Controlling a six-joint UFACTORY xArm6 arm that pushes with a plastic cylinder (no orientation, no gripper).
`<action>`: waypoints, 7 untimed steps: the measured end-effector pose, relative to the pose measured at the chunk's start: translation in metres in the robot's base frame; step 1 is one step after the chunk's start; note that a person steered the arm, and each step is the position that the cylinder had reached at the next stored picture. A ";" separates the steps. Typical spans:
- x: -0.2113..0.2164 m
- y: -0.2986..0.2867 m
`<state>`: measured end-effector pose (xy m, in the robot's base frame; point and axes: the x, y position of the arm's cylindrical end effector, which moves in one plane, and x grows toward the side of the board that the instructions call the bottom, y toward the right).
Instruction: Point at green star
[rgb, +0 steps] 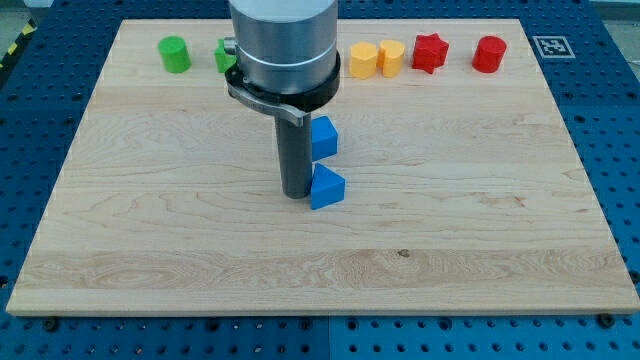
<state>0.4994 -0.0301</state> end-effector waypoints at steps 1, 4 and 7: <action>-0.001 -0.036; -0.151 -0.051; -0.287 -0.017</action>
<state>0.2124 -0.0475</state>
